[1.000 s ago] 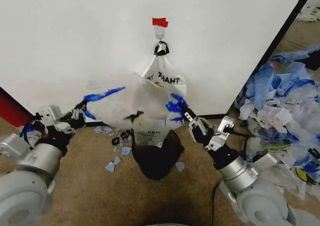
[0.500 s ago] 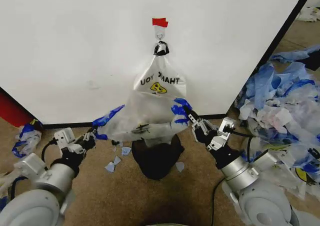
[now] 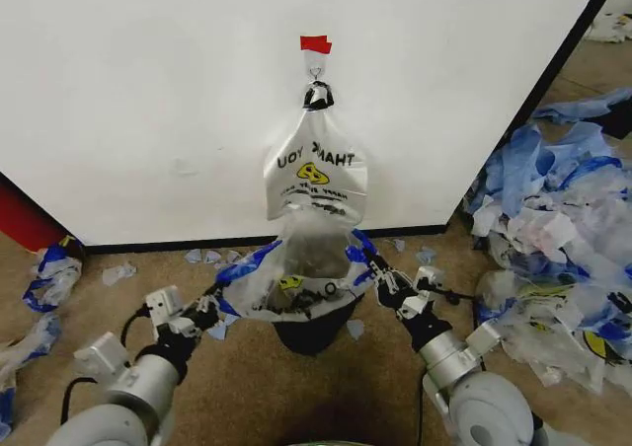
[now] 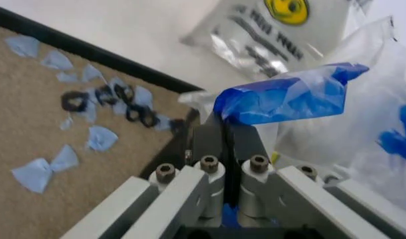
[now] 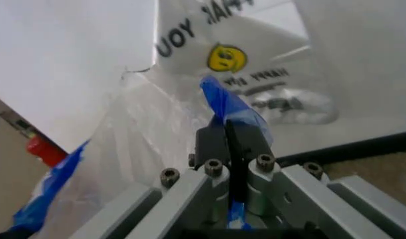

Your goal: Pick up the garbage bag from the wall and place it over the trash bin.

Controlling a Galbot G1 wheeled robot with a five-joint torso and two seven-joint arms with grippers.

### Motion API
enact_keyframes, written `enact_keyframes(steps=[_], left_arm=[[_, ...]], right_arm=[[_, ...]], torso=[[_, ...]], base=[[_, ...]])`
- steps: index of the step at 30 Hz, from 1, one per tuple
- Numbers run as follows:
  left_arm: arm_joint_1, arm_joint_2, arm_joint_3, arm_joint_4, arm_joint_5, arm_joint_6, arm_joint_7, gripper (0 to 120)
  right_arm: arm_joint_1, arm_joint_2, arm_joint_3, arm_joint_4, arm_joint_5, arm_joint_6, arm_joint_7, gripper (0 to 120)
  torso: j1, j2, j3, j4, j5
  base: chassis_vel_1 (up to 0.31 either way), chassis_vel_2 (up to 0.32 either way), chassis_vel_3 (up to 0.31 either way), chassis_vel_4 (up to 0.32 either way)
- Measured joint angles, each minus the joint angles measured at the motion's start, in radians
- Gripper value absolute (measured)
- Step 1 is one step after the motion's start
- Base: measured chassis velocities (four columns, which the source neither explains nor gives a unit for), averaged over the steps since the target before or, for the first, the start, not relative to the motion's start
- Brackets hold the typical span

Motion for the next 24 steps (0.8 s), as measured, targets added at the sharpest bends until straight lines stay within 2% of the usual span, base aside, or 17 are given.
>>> enact_keyframes(steps=[3, 15, 24], left_arm=[[-0.004, -0.017, 0.057, 0.0, 0.055, -0.002, 0.006, 0], [0.021, -0.035, 0.164, 0.031, 0.166, -0.005, 0.006, 0], [0.047, -0.027, 0.169, 0.049, 0.19, 0.002, -0.01, 0]], right_arm=[[-0.027, -0.006, 0.005, -0.016, -0.023, 0.0, 0.015, 0], [-0.087, -0.052, 0.019, -0.039, -0.12, 0.004, 0.053, 0], [-0.143, -0.061, 0.03, -0.034, -0.183, 0.012, 0.052, 0]], torso=[[0.0, 0.0, 0.0, 0.0, -0.0001], [0.0, 0.0, 0.0, 0.0, -0.0001], [0.0, 0.0, 0.0, -0.0001, -0.0001]], base=[[0.0, 0.0, 0.0, 0.0], [0.0, 0.0, 0.0, 0.0], [0.0, 0.0, 0.0, 0.0]])
